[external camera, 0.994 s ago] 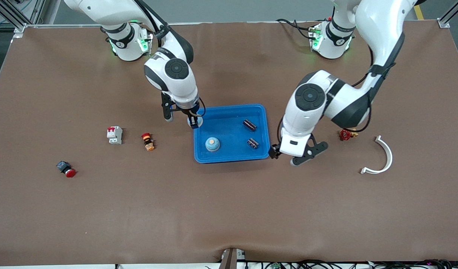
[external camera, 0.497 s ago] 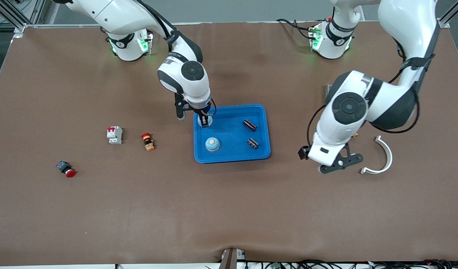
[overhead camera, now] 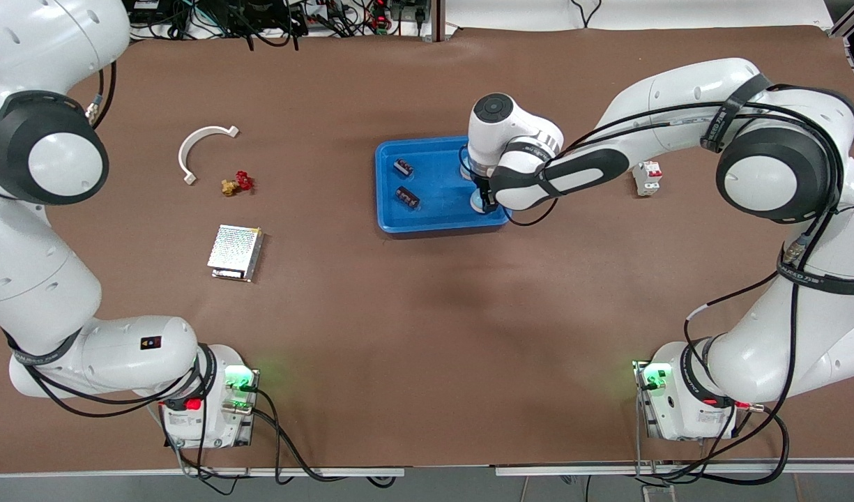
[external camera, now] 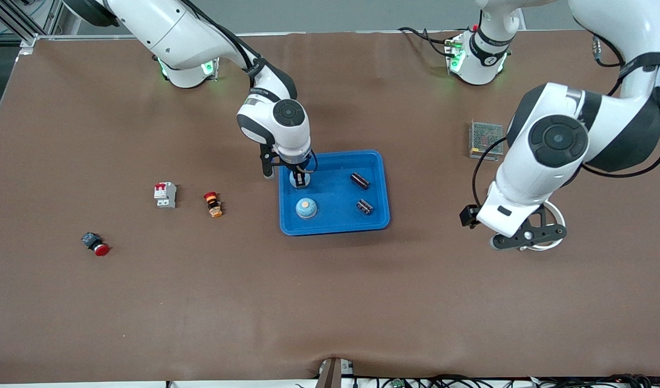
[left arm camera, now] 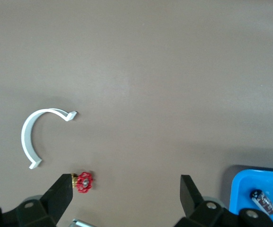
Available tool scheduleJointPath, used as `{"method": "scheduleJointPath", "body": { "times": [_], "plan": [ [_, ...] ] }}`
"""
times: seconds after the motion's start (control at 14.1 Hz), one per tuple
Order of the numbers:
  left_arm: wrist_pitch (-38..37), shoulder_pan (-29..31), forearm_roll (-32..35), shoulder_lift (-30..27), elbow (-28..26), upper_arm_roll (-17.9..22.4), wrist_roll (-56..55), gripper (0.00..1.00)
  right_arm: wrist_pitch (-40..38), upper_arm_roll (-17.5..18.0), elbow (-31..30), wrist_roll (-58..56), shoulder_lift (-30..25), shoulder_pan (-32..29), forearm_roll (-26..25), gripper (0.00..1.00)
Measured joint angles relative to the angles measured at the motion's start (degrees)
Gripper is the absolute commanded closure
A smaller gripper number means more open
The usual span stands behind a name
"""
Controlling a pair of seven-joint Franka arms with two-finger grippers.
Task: Place electrolytic capacitor and blue bell in tray
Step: 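Open the right gripper over the tray while the left gripper returns to rest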
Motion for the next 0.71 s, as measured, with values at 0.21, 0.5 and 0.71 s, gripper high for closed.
{"method": "scheduleJointPath", "body": {
  "times": [0.21, 0.5, 0.71],
  "plan": [
    [-1.3, -0.8, -6.8, -4.9, -0.5, 5.9, 8.4, 0.00, -0.1, -0.4, 0.9, 0.4, 0.8, 0.6, -0.1, 0.48],
    [-4.2, -2.9, -11.8, -12.3, -2.9, 13.1, 14.4, 0.00, -0.2, -3.1, 1.6, 0.4, 1.3, 3.3, -0.8, 0.00],
    [-8.8, -3.1, -13.5, -16.6, -3.6, 14.8, 14.8, 0.00, -1.1, -4.4, 2.6, -2.0, 1.4, 3.8, -1.1, 0.00]
  ]
}}
